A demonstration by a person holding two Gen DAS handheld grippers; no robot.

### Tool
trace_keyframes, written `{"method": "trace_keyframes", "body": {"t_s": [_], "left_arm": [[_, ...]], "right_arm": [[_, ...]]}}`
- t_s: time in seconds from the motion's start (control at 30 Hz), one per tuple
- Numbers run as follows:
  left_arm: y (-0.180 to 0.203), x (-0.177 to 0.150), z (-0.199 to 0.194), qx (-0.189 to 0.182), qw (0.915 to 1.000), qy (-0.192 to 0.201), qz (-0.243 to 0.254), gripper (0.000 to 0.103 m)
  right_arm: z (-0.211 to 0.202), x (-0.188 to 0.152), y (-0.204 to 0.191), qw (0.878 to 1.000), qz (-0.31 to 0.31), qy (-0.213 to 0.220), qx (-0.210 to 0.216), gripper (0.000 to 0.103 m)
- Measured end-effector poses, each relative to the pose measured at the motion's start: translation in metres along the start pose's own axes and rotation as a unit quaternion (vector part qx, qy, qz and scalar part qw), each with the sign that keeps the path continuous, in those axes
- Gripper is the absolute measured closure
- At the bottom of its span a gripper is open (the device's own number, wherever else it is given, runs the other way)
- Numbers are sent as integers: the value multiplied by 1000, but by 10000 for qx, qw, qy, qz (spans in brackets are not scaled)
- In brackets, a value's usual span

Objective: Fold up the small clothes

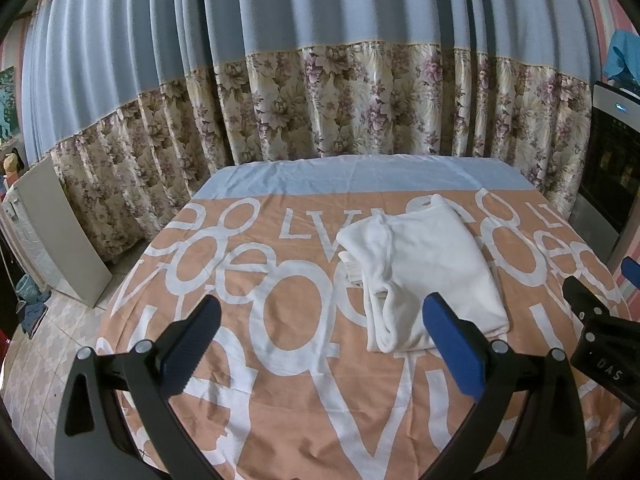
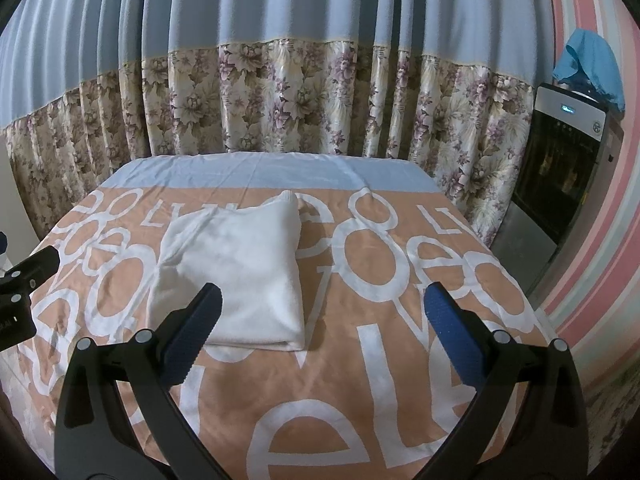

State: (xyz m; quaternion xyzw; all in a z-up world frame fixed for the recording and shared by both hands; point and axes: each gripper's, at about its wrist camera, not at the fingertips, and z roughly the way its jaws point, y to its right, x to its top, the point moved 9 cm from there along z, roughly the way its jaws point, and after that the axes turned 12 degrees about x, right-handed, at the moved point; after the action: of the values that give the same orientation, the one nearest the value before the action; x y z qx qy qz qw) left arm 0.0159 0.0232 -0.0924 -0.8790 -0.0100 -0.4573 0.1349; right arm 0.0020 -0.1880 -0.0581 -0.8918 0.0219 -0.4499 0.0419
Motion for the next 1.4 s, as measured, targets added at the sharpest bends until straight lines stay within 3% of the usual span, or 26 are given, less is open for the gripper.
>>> {"method": "trace_keyframes", "body": {"t_s": [0.8, 0.97, 1.4], "left_arm": [[1, 1, 0, -24, 10000, -7, -1, 2], [1, 1, 2, -209, 9997, -118, -48, 2], [-6, 2, 2, 30, 10000, -6, -2, 2]], "right_arm": [[3, 0, 6, 10000, -64, -16, 20, 3], [3, 0, 5, 10000, -65, -27, 18, 3], [4, 1, 8, 9999, -94, -17, 31, 3]]}}
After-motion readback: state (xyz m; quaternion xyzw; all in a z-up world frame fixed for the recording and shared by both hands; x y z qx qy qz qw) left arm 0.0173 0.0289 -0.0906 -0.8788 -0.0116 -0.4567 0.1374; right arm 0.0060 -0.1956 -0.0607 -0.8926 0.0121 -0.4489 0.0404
